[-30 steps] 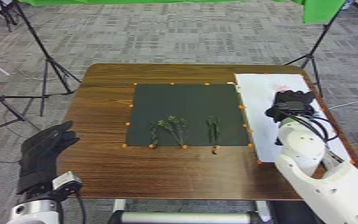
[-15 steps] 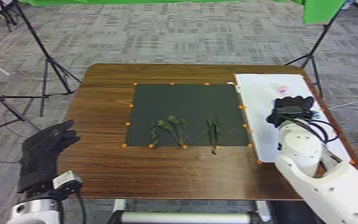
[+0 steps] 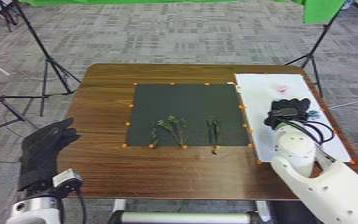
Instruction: Arrange flowers
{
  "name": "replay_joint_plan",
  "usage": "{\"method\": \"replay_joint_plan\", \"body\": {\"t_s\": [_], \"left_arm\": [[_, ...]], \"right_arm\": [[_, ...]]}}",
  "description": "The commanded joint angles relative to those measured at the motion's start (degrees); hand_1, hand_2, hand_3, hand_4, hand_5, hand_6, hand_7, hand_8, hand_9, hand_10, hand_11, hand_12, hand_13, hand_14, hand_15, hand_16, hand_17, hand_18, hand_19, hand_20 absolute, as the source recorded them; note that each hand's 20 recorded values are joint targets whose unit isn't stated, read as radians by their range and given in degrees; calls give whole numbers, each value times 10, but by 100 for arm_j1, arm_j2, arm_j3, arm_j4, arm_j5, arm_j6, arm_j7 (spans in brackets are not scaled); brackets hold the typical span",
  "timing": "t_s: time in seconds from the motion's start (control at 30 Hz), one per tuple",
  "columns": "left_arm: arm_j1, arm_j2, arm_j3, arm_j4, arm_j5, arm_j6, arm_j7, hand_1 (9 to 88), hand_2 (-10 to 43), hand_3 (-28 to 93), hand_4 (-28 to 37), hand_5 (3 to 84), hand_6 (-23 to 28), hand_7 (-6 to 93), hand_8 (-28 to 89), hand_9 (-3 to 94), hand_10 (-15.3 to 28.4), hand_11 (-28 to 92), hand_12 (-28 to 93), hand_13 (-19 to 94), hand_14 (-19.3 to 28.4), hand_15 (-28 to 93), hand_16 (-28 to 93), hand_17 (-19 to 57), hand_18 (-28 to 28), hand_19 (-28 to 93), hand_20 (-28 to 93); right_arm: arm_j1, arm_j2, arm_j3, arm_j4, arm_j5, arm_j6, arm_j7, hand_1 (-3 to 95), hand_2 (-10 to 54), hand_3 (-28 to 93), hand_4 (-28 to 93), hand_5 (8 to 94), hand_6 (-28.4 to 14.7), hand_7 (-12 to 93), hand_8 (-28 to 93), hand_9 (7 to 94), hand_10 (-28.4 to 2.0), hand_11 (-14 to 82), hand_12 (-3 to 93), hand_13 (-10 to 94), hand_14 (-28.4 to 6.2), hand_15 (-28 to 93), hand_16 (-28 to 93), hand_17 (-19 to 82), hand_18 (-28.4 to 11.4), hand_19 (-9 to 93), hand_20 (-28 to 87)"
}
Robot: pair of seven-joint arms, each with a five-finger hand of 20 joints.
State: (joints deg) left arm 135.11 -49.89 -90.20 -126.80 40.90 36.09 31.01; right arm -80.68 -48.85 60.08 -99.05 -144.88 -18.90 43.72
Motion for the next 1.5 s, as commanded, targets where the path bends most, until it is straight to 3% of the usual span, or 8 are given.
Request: {"method": "replay_joint_plan", "body": {"t_s": [0.03, 0.07, 0.27, 0.6, 0.97, 1.23, 1.33, 1.5], "left_arm": [[45, -100, -27, -38, 70, -28, -69, 287, 45, 821, -152, 531, 171, 201, -98, 430, 251, 533, 142, 333, 284, 841, -227, -41, 242, 546, 461], [38, -163, -54, -37, 135, -67, -126, 288, 45, 821, -152, 531, 171, 201, -98, 430, 251, 533, 143, 333, 284, 842, -227, -41, 242, 546, 461], [19, -82, -6, -34, 55, -20, -57, 288, 45, 824, -151, 531, 171, 201, -98, 430, 251, 533, 143, 333, 284, 842, -228, -40, 242, 546, 462], [36, -38, 23, -32, -32, 41, 61, 289, 46, 825, -150, 531, 171, 201, -98, 431, 251, 533, 142, 333, 284, 842, -228, -40, 242, 547, 462], [73, 7, 31, -16, -73, 59, 172, 289, 46, 825, -151, 531, 171, 201, -99, 431, 250, 533, 143, 333, 284, 842, -229, -40, 242, 548, 462], [36, -78, -31, 19, 21, -35, 72, 289, 47, 824, -151, 531, 171, 201, -98, 430, 250, 534, 143, 333, 284, 842, -228, -40, 242, 547, 461], [59, -19, -37, 27, -70, 7, 139, 289, 47, 824, -151, 531, 171, 201, -98, 430, 250, 534, 143, 333, 284, 843, -228, -40, 242, 548, 462], [187, -55, -184, 13, -83, 24, 165, 287, 47, 822, -153, 535, 173, 205, -96, 436, 252, 537, 144, 333, 284, 842, -228, -40, 242, 547, 462]], "right_arm": [[82, 174, -242, 150, -262, 592, 193, 363, -37, 841, -252, 622, -63, 229, -128, 451, -281, 426, 225, 279, -284, 798, 171, 30, -284, 651, 321], [110, 194, -301, 181, -307, 681, 223, 371, -34, 839, -255, 638, -57, 233, -130, 463, -277, 439, 223, 291, -284, 802, 170, 37, -284, 656, 321], [178, 270, -458, 305, -400, 982, 334, 475, -67, 773, -281, 737, -47, 279, 8, 537, -229, 516, 234, 393, -260, 824, 178, 70, -284, 681, 310], [317, 380, -652, 481, -636, 1533, 304, 524, -72, 766, -282, 797, -33, 284, 51, 623, -154, 462, 371, 463, -218, 820, 265, 97, -284, 719, 267], [511, 635, -876, 164, -679, 2400, 190, 523, -73, 772, -283, 806, -20, 287, 97, 663, -143, 467, 386, 488, -196, 809, 311, 117, -279, 738, 260], [600, 746, -1156, -395, -647, 2982, -166, 514, -72, 782, -283, 805, -17, 291, 100, 664, -139, 465, 393, 491, -190, 806, 319, 117, -273, 739, 254], [739, 756, -1410, -638, -523, 3145, -299, 512, -72, 784, -283, 805, -15, 293, 99, 664, -138, 465, 394, 491, -188, 805, 320, 117, -270, 739, 252], [1052, 648, -1856, -951, -292, 3324, -607, 510, -73, 786, -283, 804, -14, 297, 92, 666, -137, 463, 397, 491, -187, 804, 322, 118, -270, 739, 250]]}}
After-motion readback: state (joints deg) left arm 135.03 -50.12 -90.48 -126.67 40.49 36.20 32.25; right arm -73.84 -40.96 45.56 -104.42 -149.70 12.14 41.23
